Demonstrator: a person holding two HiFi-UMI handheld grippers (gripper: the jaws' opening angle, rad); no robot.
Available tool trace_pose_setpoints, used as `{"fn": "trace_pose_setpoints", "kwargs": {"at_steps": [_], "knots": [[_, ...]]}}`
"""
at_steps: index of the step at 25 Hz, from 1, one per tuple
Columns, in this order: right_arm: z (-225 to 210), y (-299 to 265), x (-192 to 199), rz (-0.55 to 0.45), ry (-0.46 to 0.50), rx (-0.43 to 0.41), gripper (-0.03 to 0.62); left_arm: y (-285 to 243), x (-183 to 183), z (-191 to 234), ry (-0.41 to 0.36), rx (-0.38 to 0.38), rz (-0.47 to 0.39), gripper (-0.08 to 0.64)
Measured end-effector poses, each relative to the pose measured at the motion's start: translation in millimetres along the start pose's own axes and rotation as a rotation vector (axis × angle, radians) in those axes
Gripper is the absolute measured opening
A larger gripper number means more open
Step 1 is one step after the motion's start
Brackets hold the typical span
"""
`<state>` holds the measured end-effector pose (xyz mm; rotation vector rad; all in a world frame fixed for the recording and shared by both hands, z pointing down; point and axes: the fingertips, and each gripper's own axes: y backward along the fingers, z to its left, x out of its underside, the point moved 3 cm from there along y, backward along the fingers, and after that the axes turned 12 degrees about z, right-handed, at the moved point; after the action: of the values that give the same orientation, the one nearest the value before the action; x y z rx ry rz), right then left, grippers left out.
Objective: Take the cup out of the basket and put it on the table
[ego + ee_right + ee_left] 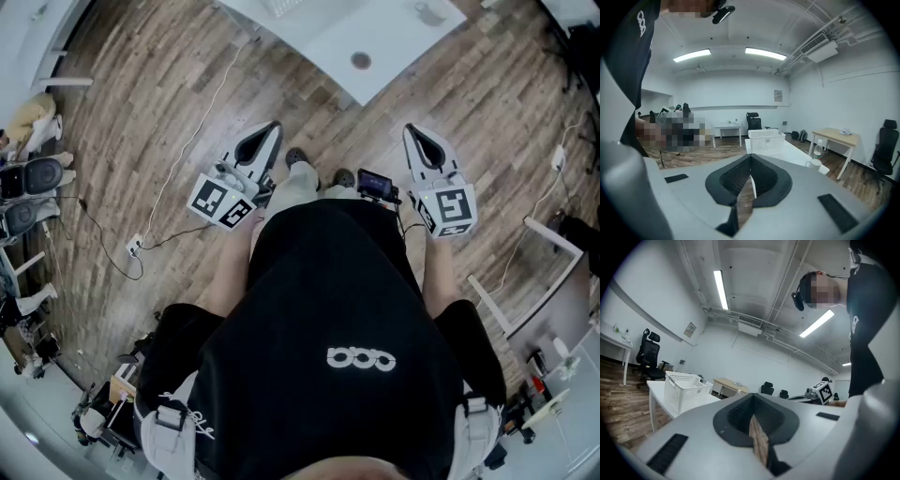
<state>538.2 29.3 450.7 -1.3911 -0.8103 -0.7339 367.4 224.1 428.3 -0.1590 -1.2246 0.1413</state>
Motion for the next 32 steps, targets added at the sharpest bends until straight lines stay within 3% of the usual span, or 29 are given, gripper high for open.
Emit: {"fn": "trace_pose_setpoints", "kwargs": {"at_steps": [7,19,25,32], "knots": [[23,-28,-24,-0.040,0.000,-0.026,0.025,7,-13,30,-0.021,0.027,-0.012,0.008],[67,-118,-95,-0.054,0.044,-0.042,0.025,62,-33,133,0.005,-0.002,-0.080,0.008],[66,-160,-116,-0.022,0.029,-0.055,0.026,74,-41,189,0.059,-0.035,-0.099,0.008],[41,-236,-138,-0.013,0.010,-0.078,0.026,44,-53,251,0.063,-0.038,-0.068,0.008]]}}
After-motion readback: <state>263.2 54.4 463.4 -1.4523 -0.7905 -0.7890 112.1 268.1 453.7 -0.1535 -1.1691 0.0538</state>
